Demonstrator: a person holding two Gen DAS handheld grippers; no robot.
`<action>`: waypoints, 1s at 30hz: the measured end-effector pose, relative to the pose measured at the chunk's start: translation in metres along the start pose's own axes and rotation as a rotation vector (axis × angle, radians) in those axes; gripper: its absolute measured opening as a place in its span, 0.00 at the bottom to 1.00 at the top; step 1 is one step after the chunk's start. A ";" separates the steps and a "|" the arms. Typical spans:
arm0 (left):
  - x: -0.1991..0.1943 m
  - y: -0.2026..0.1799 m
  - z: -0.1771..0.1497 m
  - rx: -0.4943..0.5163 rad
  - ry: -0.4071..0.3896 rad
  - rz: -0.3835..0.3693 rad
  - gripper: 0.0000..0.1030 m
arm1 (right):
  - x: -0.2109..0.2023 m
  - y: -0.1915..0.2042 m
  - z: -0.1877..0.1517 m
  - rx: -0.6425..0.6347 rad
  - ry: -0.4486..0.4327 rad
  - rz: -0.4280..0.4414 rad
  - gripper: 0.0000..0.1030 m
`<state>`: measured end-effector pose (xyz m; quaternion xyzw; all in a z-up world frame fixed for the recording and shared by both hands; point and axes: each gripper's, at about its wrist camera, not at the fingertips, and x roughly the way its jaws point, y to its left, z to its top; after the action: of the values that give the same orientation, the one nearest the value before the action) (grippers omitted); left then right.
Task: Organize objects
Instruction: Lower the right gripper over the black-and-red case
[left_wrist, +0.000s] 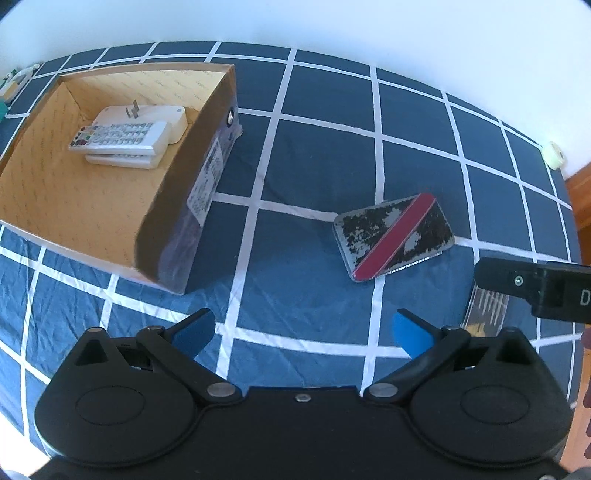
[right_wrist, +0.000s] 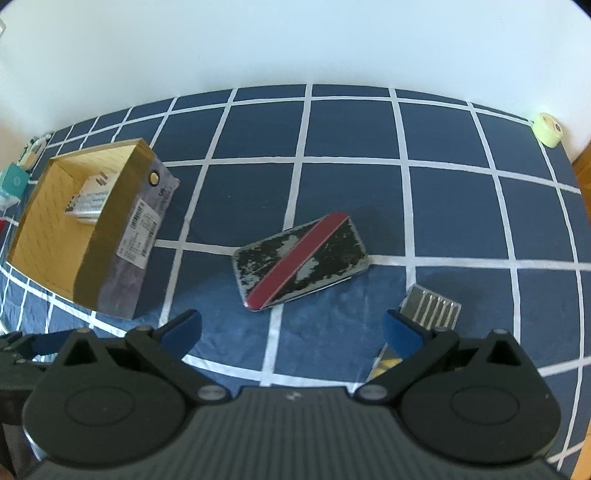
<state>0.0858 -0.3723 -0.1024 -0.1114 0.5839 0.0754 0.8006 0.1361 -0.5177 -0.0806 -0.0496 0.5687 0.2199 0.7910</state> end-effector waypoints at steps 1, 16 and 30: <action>0.002 -0.002 0.002 -0.008 0.001 0.002 1.00 | 0.002 -0.003 0.003 -0.010 0.005 0.000 1.00; 0.079 -0.024 0.041 -0.131 0.100 0.042 1.00 | 0.083 -0.033 0.064 -0.148 0.148 0.033 1.00; 0.141 -0.040 0.051 -0.242 0.185 0.010 0.99 | 0.169 -0.038 0.084 -0.207 0.291 0.060 1.00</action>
<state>0.1861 -0.3983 -0.2176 -0.2105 0.6426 0.1386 0.7236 0.2689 -0.4746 -0.2136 -0.1451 0.6527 0.2914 0.6841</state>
